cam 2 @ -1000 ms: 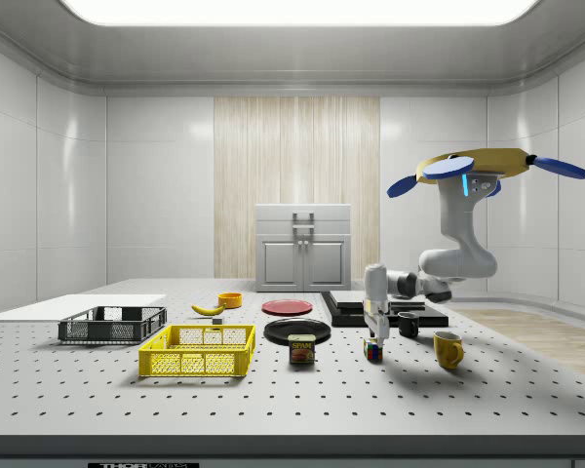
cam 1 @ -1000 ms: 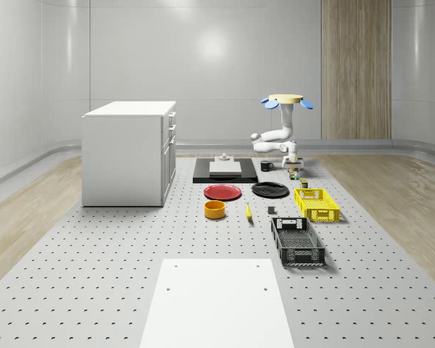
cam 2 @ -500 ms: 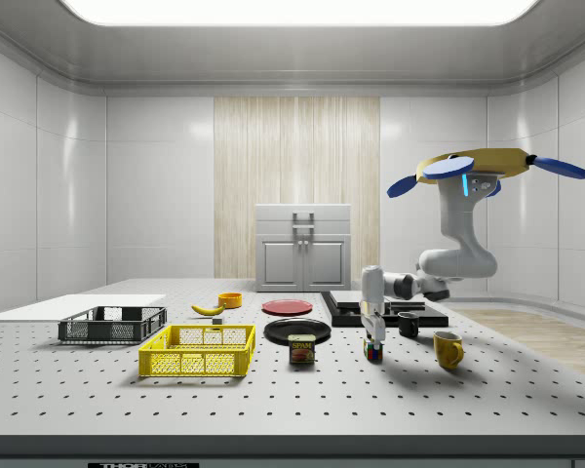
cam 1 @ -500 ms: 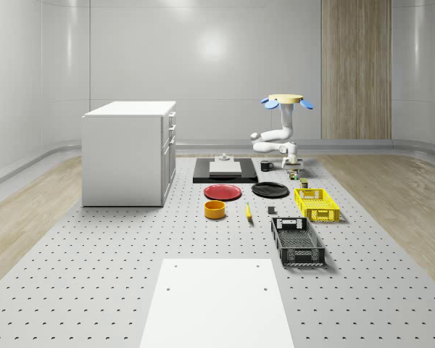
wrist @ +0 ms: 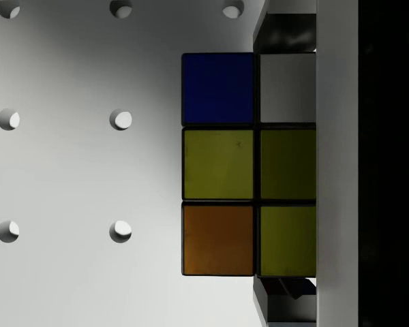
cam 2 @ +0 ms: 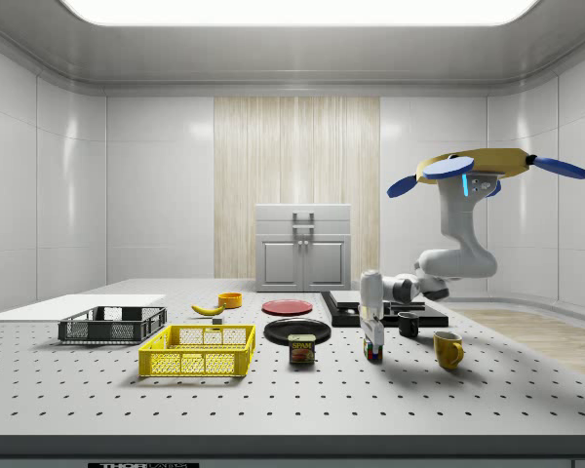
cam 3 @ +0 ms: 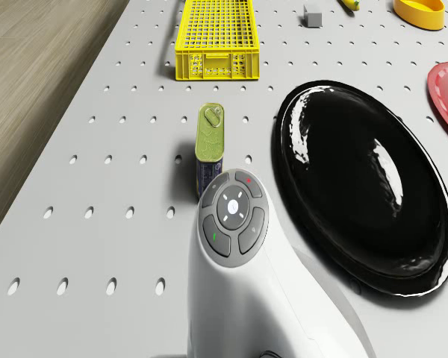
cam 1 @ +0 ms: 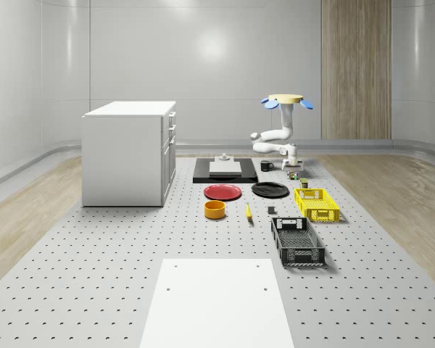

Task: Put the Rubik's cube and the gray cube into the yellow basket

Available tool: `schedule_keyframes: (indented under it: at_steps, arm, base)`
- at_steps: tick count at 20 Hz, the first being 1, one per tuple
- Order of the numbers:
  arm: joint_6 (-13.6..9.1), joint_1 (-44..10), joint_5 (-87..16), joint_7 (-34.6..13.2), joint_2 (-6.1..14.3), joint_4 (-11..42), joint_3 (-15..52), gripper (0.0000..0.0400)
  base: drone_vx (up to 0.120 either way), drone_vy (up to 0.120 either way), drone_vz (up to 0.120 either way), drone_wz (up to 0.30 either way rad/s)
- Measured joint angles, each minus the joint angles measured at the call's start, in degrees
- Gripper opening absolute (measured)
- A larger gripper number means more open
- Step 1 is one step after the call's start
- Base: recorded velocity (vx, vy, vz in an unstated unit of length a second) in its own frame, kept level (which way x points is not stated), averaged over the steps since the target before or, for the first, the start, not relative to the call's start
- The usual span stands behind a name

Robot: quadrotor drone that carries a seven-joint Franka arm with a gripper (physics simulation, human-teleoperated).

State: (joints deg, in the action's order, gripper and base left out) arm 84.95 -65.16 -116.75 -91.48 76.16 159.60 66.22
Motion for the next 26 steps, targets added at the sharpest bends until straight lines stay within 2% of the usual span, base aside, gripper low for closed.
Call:
schedule_keyframes:
  at_steps: [3, 6, 9, 17, 22, 26]
  arm:
    - [0.55, -0.21, -0.25, -0.07, 0.35, -0.23, -0.37, 0.0400]
    - [0.96, -0.39, -0.31, -0.17, 0.66, -0.37, -0.53, 0.0360]
    - [1.29, -0.55, -0.26, -0.27, 0.95, -0.45, -0.58, 0.0342]
    - [1.92, -0.90, 0.13, -0.55, 1.65, -0.51, -0.40, 0.0327]
    - [1.04, -0.94, 2.66, -0.98, 1.96, 0.34, 2.16, 0.0326]
    - [-0.04, -1.04, 5.73, -1.47, 2.19, 1.20, 5.31, 0.0325]
  base:
    - [0.000, 0.000, 0.000, 0.000]
    - [0.000, 0.000, 0.000, 0.000]
    - [0.000, 0.000, 0.000, 0.000]
    - [0.000, 0.000, 0.000, 0.000]
    - [0.000, 0.000, 0.000, 0.000]
    - [0.000, 0.000, 0.110, 0.000]
